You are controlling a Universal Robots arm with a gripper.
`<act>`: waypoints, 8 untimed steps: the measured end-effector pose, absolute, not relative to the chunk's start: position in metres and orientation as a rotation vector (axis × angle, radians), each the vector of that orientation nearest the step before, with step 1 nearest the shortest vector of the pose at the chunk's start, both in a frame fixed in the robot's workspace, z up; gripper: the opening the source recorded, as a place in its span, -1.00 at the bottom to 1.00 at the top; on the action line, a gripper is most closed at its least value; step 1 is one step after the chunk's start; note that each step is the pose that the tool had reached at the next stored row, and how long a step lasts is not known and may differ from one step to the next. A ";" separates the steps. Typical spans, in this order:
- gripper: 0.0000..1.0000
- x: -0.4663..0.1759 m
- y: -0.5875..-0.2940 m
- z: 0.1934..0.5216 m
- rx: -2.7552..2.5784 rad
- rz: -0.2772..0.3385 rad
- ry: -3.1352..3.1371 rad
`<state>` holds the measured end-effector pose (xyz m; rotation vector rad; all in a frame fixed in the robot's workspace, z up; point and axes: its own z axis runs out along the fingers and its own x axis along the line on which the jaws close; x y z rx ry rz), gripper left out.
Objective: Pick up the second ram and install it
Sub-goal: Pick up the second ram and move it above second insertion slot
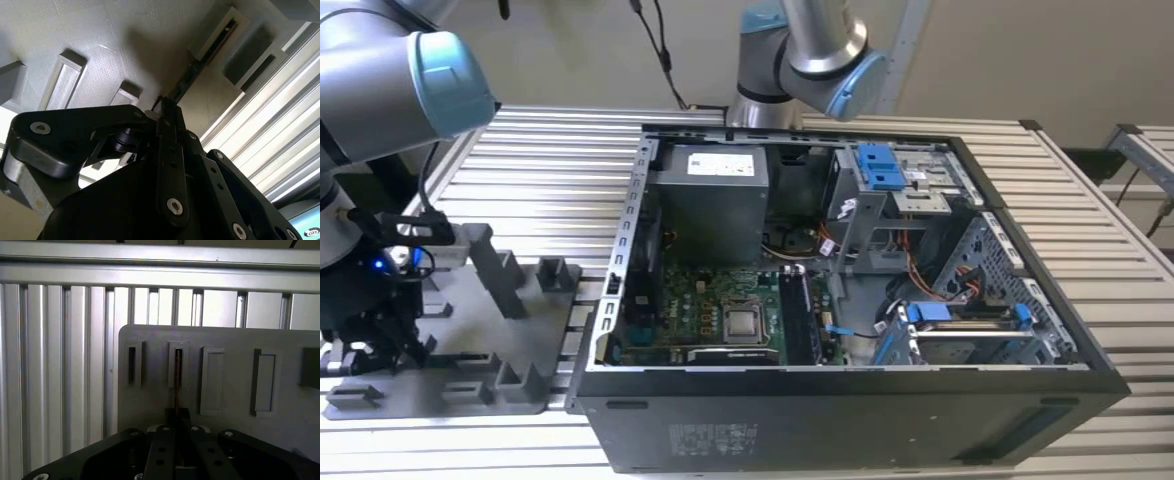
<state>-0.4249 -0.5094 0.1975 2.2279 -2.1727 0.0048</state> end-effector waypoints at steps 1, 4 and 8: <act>-0.73 -0.425 -0.509 0.198 2.228 0.005 -2.173; -0.73 -0.425 -0.509 0.200 2.228 0.005 -2.173; -0.73 -0.425 -0.509 0.204 2.228 0.005 -2.173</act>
